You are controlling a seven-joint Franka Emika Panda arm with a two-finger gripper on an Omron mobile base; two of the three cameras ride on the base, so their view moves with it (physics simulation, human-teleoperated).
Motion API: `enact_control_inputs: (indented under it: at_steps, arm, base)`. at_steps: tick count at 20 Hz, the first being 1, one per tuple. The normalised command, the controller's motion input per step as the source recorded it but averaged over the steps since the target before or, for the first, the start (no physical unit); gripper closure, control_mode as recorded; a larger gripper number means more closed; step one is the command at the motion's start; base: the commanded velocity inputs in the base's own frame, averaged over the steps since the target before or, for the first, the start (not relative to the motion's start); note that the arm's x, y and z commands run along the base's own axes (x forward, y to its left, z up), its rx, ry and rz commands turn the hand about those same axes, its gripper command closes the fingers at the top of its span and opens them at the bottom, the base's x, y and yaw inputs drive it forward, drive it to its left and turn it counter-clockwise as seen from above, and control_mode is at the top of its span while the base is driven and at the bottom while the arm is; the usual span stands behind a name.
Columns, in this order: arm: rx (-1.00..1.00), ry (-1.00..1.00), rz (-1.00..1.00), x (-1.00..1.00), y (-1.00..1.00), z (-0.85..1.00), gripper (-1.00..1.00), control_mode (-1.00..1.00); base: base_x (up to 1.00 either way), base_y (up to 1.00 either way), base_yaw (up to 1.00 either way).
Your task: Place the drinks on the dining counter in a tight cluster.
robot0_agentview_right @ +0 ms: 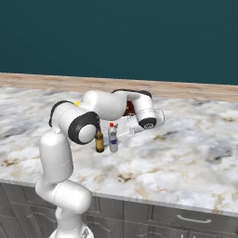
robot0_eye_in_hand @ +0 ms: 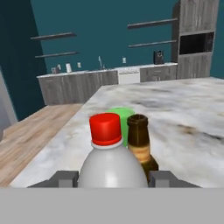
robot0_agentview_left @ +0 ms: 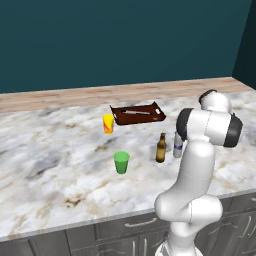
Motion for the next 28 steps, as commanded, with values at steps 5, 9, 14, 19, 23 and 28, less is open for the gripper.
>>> enact_control_inputs:
  at_steps: [5,9,14,19,23,28]
  arm:
    - [0.00,0.00,0.00,0.00,0.01,-0.23,1.00,-1.00]
    - [0.00,0.00,0.00,0.02,0.01,-0.24,1.00,-1.00]
    - [0.00,-0.05,0.00,0.05,0.01,-0.18,1.00,-1.00]
    - [0.00,0.00,0.00,0.26,0.00,0.07,1.00,-1.00]
    - [0.00,0.00,0.00,0.40,0.04,0.00,1.00,-1.00]
    - [0.00,0.00,-0.02,0.42,0.01,-0.10,1.00,-1.00]
  base:
    - [0.00,0.00,0.00]
    - [0.00,0.00,0.00]
    - [0.00,0.00,0.00]
    - [0.00,0.00,0.00]
    - [0.00,0.00,0.00]
    - [0.00,0.00,0.00]
